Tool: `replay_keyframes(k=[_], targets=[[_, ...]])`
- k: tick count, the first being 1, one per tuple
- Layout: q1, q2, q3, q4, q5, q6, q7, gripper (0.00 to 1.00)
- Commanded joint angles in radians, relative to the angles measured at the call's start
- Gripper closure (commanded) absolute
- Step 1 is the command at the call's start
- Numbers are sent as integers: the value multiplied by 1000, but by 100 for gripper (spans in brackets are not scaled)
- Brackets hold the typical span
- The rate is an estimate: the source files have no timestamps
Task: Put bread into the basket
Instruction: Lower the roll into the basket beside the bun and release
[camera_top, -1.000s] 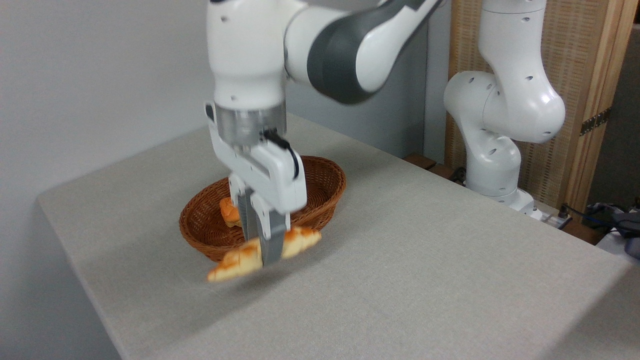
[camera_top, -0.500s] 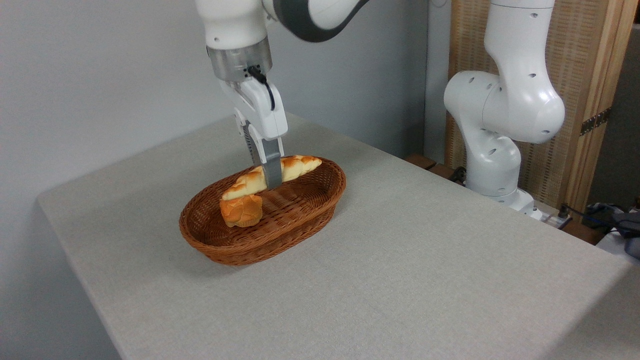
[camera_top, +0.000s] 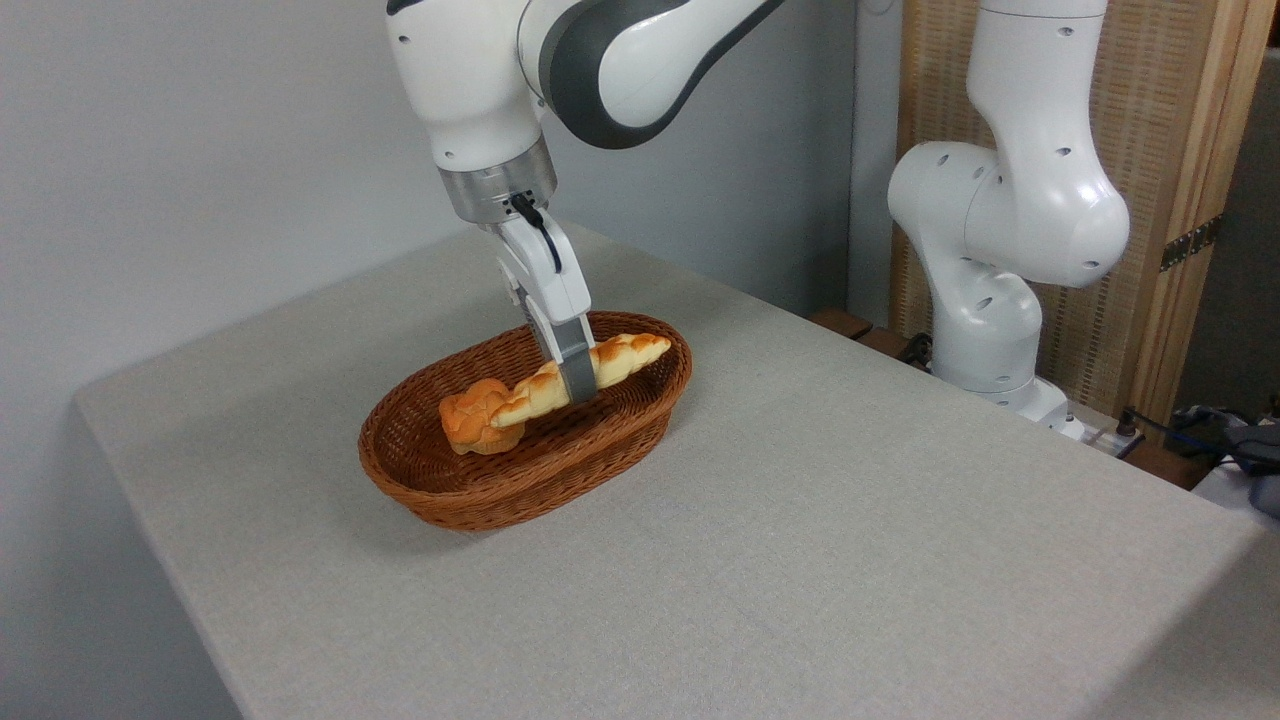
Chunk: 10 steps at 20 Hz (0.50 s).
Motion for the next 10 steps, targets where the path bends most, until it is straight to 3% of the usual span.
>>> replay_keyframes(k=[1,10], targets=[[5,-13,3,1,-13,36,7,0],[5,-13,3,5,-16,44,4,0]])
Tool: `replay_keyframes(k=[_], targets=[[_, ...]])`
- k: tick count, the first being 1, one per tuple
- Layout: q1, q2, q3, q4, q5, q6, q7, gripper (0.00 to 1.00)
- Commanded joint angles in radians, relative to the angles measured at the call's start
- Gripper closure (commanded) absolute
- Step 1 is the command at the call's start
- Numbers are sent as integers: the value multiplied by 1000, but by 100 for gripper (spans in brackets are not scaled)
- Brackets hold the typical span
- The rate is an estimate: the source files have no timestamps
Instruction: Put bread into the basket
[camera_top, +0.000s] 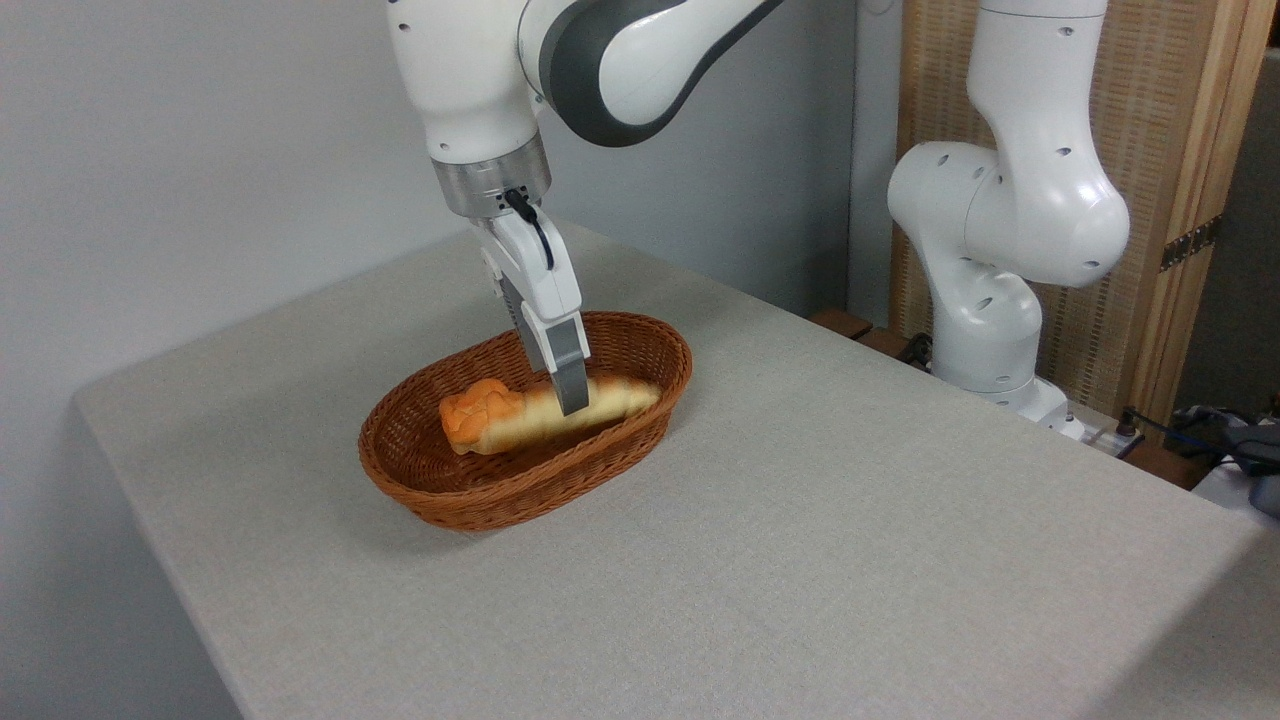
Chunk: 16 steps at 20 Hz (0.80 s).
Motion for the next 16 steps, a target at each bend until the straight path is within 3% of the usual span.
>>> replay_keyframes(k=[1,7,10,13,16], targets=[[4,-11,4,6,-16,7,3,0],[21,-5,47,173,-10,-48,-29,0],[58,60,52,341,2,-152,-48,0],[62,111,53,446,102,-213,-60,0],[61,136,87,483,116,-215,-161,0]])
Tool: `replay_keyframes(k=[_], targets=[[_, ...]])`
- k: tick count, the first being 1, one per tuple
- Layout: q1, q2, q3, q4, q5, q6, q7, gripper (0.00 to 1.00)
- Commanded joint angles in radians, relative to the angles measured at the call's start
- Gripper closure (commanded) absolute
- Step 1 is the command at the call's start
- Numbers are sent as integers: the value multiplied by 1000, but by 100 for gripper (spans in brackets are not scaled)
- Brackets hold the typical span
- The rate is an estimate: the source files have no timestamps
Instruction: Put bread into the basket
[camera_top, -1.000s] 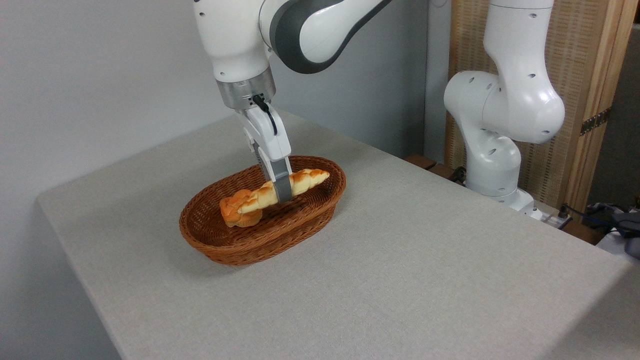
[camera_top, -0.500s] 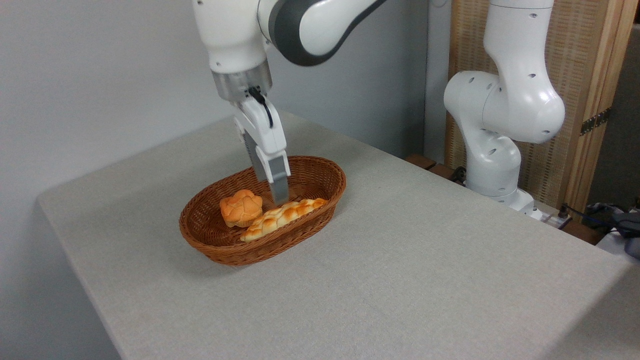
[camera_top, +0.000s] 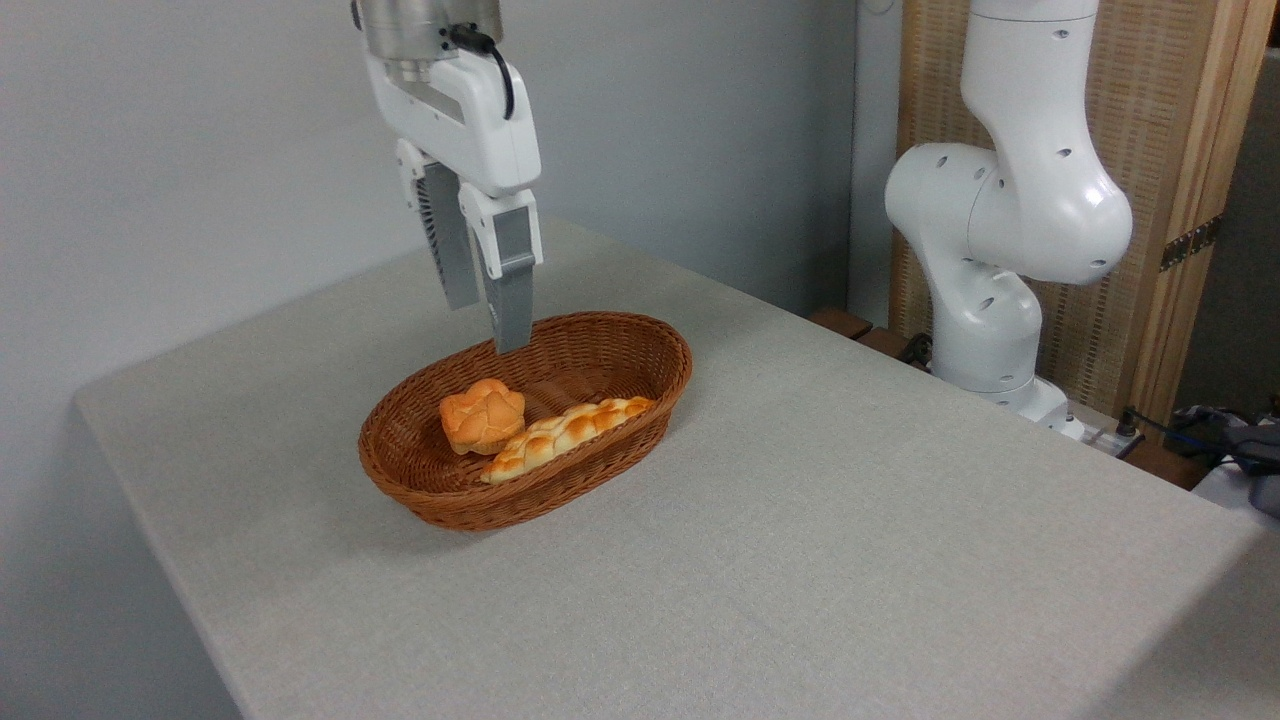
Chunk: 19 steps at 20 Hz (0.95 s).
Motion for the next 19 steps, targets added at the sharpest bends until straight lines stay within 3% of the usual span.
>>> replay_keyframes(k=[1,4,7,19], targets=[[-10,58,39,91,23,-38,-94,0],[-19,67,82,112,22,-61,-91,0],[-71,77,162,129,19,-75,-85,0],[-71,69,157,123,17,-75,-82,0]])
